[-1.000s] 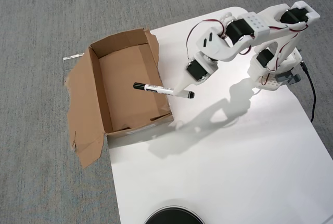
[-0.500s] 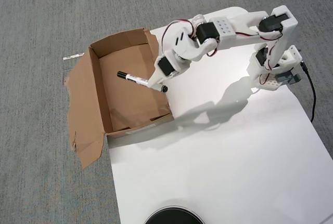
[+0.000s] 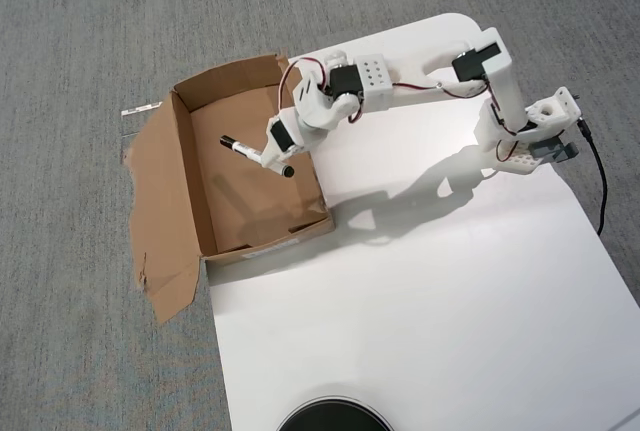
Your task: Grasp a pen and put it in the box.
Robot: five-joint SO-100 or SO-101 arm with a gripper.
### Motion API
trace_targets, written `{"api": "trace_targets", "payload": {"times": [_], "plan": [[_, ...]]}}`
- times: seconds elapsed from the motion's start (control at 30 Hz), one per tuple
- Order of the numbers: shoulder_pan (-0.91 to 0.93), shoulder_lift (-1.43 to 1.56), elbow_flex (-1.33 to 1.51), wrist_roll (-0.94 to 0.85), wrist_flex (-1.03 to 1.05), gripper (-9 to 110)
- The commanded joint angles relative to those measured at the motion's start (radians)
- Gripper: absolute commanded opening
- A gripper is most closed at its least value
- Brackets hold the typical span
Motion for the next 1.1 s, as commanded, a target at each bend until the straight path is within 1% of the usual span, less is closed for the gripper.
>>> {"api": "trace_targets", "payload": {"times": [0.0,0.23,0.53,1.07], "plan": [[0.015,-0.064,-0.085,-0.002,-0.011,1],[0.019,-0.196,-0.166,-0.002,-0.043,1],[0.019,-0.310,-0.185,-0.002,-0.114,1],[0.021,-0.390,-0.185,-0.002,-0.115,1]]}}
